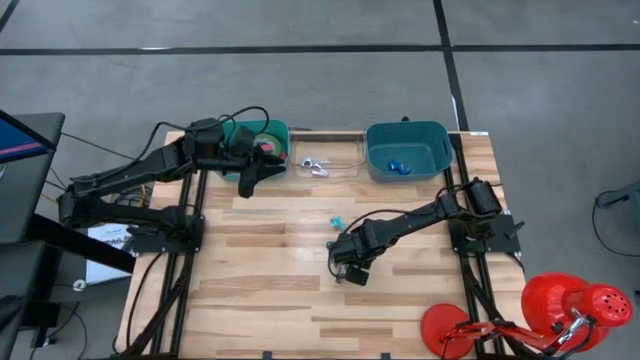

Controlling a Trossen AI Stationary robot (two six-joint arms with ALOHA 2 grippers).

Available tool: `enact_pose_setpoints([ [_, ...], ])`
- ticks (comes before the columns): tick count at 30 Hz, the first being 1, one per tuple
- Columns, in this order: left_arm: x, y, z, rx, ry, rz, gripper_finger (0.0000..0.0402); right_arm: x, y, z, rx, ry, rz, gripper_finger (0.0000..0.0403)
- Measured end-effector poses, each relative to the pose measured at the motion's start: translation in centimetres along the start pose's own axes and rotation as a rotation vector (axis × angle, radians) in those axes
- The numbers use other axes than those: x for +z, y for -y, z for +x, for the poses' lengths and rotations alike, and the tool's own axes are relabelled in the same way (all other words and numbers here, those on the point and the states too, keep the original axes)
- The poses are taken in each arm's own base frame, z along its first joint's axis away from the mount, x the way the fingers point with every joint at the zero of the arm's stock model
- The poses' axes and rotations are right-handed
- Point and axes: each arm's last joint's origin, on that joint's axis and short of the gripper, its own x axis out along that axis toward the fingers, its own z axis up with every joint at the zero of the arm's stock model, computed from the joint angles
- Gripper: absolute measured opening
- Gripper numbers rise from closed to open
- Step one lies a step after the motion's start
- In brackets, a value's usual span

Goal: Pick and place Stapler, Stapler remover, tape
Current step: Put the yellow stapler into the dark blue bin

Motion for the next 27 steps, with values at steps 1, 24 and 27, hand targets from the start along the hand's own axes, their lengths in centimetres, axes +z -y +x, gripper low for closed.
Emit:
enact_pose_setpoints([
  [1,0.0,0.0,0.0,0.0,0.0,0.0,0.0121,-0.1,0.2,-0.4,0.0,-0.002,0.002,0.0076],
  [24,0.1,0.0,0.0,-0.004,0.014,0.004,0.0121,-3.0,5.7,-13.1,0.173,0.296,0.044,0.0072],
  [27,0.1,0.0,0.0,-0.005,0.014,0.004,0.0121,-3.2,4.9,-13.4,0.192,0.33,0.003,0.0081],
])
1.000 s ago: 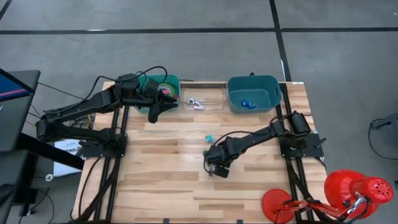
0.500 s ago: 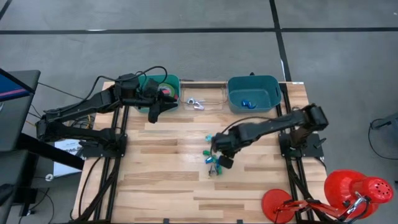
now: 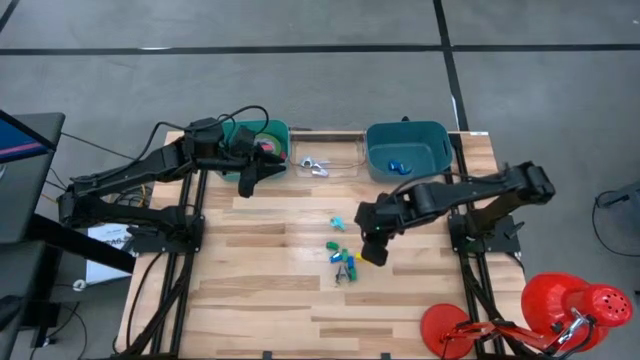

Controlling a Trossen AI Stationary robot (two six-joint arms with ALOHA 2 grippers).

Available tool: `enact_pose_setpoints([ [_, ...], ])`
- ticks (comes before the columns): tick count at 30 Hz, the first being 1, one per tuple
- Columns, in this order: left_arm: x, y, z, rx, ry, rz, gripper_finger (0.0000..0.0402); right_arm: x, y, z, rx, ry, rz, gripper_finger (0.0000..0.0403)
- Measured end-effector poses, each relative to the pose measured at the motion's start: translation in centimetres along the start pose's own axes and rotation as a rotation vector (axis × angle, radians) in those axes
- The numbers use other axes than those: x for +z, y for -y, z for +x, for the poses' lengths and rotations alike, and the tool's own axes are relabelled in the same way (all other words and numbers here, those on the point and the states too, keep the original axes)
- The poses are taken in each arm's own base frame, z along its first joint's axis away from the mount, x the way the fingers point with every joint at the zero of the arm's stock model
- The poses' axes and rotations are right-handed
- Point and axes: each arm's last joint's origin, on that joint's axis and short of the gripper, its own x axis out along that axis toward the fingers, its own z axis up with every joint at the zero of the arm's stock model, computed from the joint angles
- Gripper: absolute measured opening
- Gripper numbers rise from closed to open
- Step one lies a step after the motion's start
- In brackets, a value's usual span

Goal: Pick and place Stapler, Stapler remover, tape
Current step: Put the yellow stapler into the dark blue bin

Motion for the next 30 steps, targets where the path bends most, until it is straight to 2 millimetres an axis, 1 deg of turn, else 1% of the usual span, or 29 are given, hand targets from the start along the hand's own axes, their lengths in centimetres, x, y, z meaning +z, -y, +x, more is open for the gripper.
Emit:
enact_pose_setpoints([
  [3,0.0,0.0,0.0,0.001,-0.001,0.0,0.0121,-0.3,-0.9,0.3,0.03,-0.006,-0.028,0.0112],
  [8,0.0,0.0,0.0,0.0,-0.001,0.0,0.0121,-0.9,-2.5,1.8,0.036,-0.059,-0.075,0.0194],
  [11,0.0,0.0,0.0,0.0,-0.001,0.0,0.0121,-1.1,-3.0,2.7,0.026,-0.086,-0.09,0.0238],
  [14,0.0,0.0,0.0,0.0,-0.001,0.0,0.0121,-1.1,-3.1,4.0,0.006,-0.116,-0.091,0.0265],
  [17,0.0,0.0,0.0,0.0,-0.001,0.0,0.0121,-0.9,-3.2,5.0,0.012,-0.138,-0.098,0.0275],
  [21,0.0,0.0,0.0,0.0,-0.001,0.0,0.0121,-0.5,-3.1,6.9,0.046,-0.182,-0.119,0.0276],
  [26,0.0,0.0,0.0,0.0,-0.001,0.0,0.0121,-0.1,-2.7,8.4,0.037,-0.191,-0.16,0.0276],
  [28,0.0,0.0,0.0,0.001,-0.001,0.0,0.0121,-0.3,-2.3,9.1,0.044,-0.189,-0.155,0.0276],
  [30,0.0,0.0,0.0,0.001,-0.001,0.0,0.0121,-1.2,-1.6,9.8,0.051,-0.212,-0.149,0.0276],
])
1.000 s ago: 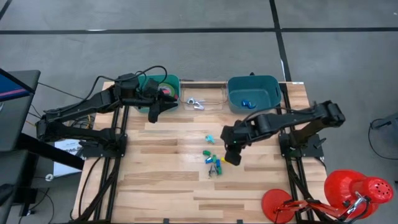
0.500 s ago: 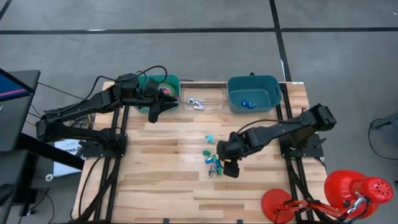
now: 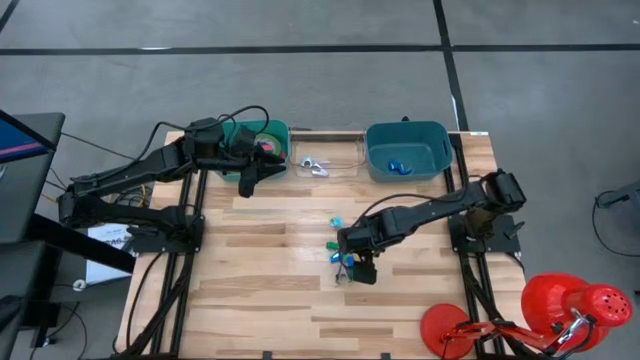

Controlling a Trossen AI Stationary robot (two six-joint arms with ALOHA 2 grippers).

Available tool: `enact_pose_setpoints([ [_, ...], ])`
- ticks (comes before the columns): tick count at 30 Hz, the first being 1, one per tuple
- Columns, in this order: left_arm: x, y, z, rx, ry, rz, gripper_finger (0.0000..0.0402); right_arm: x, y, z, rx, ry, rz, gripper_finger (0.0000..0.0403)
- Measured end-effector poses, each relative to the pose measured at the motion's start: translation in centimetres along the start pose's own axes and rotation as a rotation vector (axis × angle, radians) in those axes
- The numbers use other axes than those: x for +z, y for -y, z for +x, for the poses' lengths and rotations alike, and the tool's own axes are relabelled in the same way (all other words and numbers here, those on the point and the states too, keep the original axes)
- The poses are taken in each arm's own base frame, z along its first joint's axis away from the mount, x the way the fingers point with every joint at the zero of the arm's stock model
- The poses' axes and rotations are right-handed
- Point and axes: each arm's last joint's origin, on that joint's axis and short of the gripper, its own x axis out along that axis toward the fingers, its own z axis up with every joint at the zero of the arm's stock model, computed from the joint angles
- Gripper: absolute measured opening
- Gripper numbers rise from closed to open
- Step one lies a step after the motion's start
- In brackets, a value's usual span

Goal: Pick and place Stapler, Stapler remover, tape
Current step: Put the yellow stapler into the dark blue bin

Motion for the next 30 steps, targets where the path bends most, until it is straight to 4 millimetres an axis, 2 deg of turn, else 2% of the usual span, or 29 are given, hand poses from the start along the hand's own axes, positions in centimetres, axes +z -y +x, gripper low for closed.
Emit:
enact_pose_setpoints([
  [2,0.0,0.0,0.0,0.0,0.0,0.0,0.0121,-0.6,0.6,0.8,-0.003,-0.015,0.015,0.0276],
  [5,0.0,0.0,0.0,0.0,0.0,0.0,0.0121,-1.5,1.5,0.6,-0.002,-0.014,0.026,0.0276],
  [12,0.0,0.0,0.0,-0.001,0.002,0.05,0.0121,-2.0,2.8,1.8,0.009,0.004,0.016,0.0276],
  [15,0.1,0.0,0.0,-0.002,0.007,0.049,0.0121,-2.1,2.9,2.5,0.02,0.008,0.015,0.0276],
  [22,0.2,0.1,0.0,-0.005,0.02,0.051,0.0121,-2.1,2.9,2.6,0.016,0.026,-0.008,0.0276],
  [30,0.3,0.1,0.0,-0.007,0.026,0.054,0.0121,-3.1,3.3,3.8,0.017,0.021,0.013,0.0276],
])
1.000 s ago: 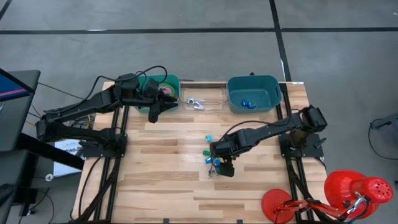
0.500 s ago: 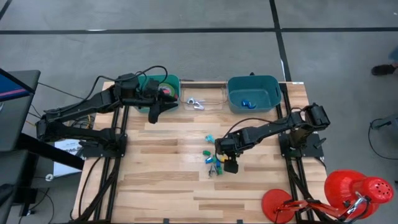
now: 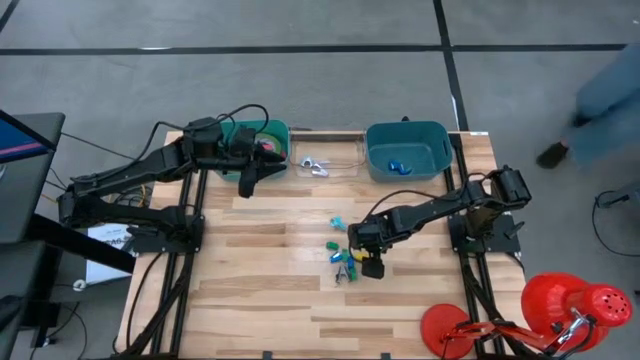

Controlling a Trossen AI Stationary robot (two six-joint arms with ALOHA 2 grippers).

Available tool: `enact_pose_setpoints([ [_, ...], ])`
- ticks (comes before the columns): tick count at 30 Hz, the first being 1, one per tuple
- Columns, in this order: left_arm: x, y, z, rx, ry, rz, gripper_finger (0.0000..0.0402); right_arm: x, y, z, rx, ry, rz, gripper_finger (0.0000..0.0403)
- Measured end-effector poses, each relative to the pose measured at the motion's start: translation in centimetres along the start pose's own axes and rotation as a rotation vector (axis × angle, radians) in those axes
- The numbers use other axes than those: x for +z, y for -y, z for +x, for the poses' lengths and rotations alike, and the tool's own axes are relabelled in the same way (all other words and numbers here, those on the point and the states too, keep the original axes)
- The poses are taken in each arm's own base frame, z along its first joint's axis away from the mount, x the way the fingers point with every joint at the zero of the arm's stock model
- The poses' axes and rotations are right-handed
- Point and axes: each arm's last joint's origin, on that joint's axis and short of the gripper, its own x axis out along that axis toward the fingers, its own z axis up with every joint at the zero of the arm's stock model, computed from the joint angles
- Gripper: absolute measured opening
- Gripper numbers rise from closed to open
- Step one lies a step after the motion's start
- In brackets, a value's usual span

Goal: Pick and place Stapler, Stapler remover, tape
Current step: Put the yellow stapler into the dark blue bin

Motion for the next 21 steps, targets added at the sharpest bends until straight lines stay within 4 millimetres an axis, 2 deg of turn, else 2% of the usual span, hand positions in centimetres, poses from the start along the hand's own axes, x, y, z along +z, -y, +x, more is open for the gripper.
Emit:
enact_pose_setpoints([
  [12,0.02,0.01,0.0,-0.001,0.002,0.002,0.0121,0.55,-0.16,0.47,0.01,0.046,-0.019,0.0253],
  [21,0.09,0.02,0.0,-0.002,0.009,0.004,0.0121,0.31,-0.46,0.51,0.004,0.035,-0.03,0.0204],
])
